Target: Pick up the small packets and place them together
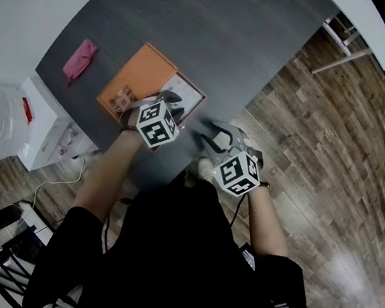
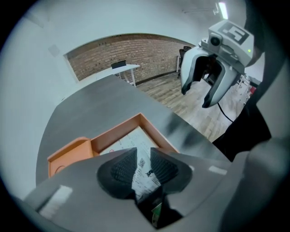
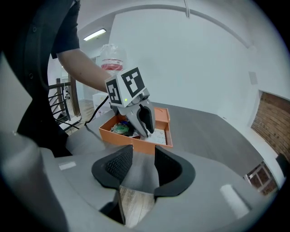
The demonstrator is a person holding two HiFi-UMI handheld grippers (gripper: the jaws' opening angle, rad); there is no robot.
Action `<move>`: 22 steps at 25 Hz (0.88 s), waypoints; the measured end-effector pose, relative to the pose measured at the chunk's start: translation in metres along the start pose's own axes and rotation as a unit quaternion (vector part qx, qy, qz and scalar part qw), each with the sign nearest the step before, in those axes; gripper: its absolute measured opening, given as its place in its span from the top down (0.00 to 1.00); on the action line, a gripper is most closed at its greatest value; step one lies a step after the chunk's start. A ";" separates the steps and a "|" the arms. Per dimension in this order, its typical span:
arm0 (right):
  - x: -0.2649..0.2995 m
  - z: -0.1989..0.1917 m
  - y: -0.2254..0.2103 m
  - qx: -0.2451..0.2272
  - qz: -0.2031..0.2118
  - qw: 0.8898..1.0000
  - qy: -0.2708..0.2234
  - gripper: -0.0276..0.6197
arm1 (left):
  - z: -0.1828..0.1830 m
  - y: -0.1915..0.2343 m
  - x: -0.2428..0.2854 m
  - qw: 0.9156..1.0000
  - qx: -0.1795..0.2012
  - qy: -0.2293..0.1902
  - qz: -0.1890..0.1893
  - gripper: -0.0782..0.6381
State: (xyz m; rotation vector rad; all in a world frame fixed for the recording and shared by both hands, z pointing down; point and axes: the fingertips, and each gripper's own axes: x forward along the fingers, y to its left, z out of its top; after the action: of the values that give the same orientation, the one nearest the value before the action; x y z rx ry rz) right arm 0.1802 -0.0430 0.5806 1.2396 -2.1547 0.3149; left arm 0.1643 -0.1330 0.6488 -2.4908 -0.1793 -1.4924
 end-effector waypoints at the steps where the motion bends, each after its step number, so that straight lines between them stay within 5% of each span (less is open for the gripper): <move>1: 0.001 0.002 0.000 -0.003 0.001 1.000 -0.002 0.72 | 0.001 0.000 -0.002 1.000 -0.003 -0.004 0.002 0.77; 15: 0.006 0.014 0.000 -0.035 0.020 0.999 -0.009 0.73 | 0.027 0.006 -0.032 0.992 -0.073 -0.101 0.029 0.84; 19: 0.007 0.022 -0.002 -0.042 0.022 0.999 -0.015 0.73 | 0.038 0.015 -0.046 0.980 -0.117 -0.158 0.038 0.84; 22: 0.007 0.026 -0.001 -0.048 0.023 0.998 -0.017 0.73 | 0.048 0.026 -0.064 0.962 -0.167 -0.212 0.043 0.84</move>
State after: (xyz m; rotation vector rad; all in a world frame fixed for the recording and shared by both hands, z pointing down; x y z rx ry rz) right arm 0.1683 -0.0616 0.5648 1.1497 -2.2038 0.2072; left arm 0.1805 -0.1450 0.5667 -3.0206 0.1205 -1.0027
